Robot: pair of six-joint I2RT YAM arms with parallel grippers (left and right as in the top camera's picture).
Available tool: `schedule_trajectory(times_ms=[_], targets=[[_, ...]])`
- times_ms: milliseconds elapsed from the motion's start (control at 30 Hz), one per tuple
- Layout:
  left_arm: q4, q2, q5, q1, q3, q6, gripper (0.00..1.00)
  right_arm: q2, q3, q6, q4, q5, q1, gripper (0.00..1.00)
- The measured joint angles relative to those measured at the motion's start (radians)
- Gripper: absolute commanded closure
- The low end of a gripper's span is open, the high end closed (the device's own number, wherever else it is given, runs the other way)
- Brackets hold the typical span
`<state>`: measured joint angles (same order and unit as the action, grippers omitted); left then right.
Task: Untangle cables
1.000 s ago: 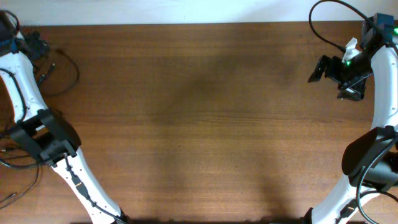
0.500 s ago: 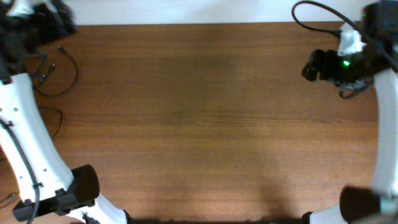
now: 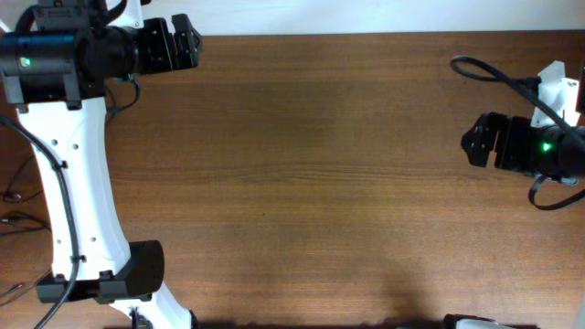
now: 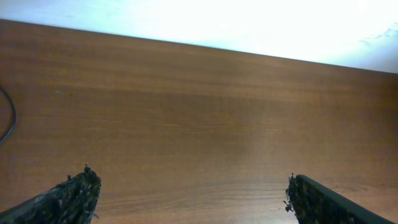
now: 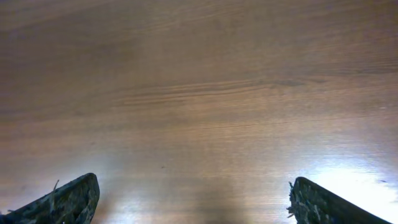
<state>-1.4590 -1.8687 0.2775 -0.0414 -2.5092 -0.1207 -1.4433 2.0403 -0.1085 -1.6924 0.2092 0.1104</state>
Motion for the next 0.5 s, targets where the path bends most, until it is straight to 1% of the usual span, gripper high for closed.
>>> schedule_trajectory(times_ms=[167, 300, 333, 367, 400, 433, 467, 500], targets=[[0.000, 0.000, 0.000, 0.000, 0.000, 0.000, 0.01, 0.000, 0.000, 0.003, 0.000, 0.028, 0.000, 0.01], [0.000, 0.000, 0.000, 0.000, 0.000, 0.000, 0.01, 0.000, 0.000, 0.031, 0.003, -0.014, 0.000, 0.01], [0.000, 0.000, 0.000, 0.000, 0.000, 0.000, 0.00, 0.000, 0.000, 0.035, 0.030, -0.025, 0.000, 0.01], [0.000, 0.000, 0.000, 0.000, 0.000, 0.000, 0.01, 0.003, -0.011, 0.037, 0.079, -0.029, 0.000, 0.01], [0.000, 0.000, 0.000, 0.000, 0.000, 0.000, 0.01, 0.010, -0.033, 0.039, 0.166, -0.034, -0.005, 0.01], [0.000, 0.000, 0.000, 0.000, 0.000, 0.000, 0.01, 0.017, -0.054, 0.039, 0.204, -0.037, -0.013, 0.01], [-0.002, 0.000, 0.000, 0.000, 0.000, 0.000, 0.01, 0.045, -0.116, 0.048, 0.309, -0.040, -0.032, 0.01], [0.000, 0.000, 0.000, 0.000, 0.000, 0.000, 0.01, 0.096, -0.217, 0.069, 0.413, -0.043, -0.080, 0.01]])
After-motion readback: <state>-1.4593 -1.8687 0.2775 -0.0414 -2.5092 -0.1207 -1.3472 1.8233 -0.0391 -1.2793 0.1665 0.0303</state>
